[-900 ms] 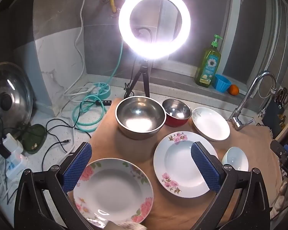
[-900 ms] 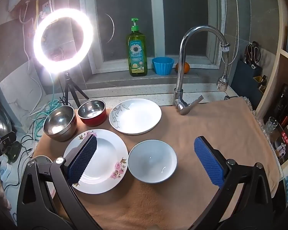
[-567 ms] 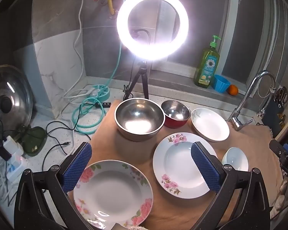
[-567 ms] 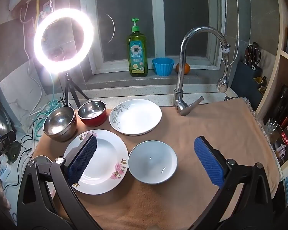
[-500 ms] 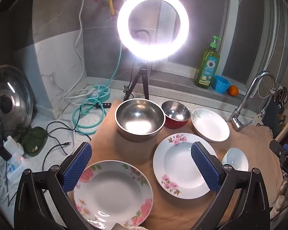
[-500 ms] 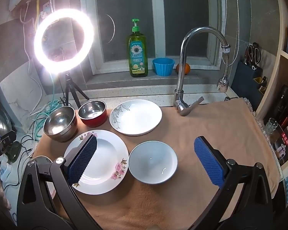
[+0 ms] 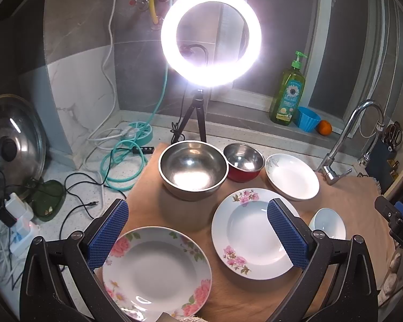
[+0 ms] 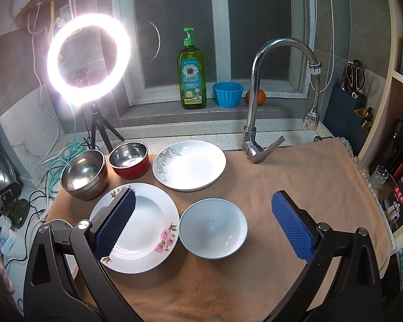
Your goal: Organize plates and bowls
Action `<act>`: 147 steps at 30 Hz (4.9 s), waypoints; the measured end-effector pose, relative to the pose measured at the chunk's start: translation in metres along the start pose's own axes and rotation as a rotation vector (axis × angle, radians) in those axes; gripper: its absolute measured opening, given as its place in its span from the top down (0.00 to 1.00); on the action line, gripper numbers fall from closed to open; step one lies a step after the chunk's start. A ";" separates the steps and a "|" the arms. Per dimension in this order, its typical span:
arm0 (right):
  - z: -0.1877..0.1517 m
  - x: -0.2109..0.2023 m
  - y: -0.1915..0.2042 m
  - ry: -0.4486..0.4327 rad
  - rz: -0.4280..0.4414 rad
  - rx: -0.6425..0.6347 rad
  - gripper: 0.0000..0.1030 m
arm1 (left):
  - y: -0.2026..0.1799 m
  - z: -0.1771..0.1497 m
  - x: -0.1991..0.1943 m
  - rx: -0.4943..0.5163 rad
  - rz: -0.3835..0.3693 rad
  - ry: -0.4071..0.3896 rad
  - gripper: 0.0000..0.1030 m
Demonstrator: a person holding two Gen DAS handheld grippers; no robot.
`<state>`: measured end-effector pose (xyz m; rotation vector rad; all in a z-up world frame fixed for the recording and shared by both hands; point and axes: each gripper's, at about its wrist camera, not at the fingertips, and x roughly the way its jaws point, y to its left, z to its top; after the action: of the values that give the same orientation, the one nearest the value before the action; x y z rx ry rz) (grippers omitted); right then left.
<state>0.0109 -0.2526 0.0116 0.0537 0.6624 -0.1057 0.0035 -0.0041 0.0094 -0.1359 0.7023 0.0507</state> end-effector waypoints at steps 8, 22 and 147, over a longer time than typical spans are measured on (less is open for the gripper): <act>0.002 0.001 0.001 -0.001 0.000 0.002 0.00 | -0.002 0.000 -0.001 0.001 0.001 -0.004 0.01; 0.001 0.000 -0.001 -0.003 0.002 0.002 0.00 | -0.005 0.000 -0.001 0.002 -0.002 -0.007 0.01; -0.109 0.150 -0.003 0.564 0.406 0.396 0.88 | 0.016 -0.037 0.196 -0.128 -0.357 0.597 0.81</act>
<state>0.0611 -0.2586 -0.1669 0.6137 1.1712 0.1802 0.1281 0.0068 -0.1474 -0.4080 1.2602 -0.2994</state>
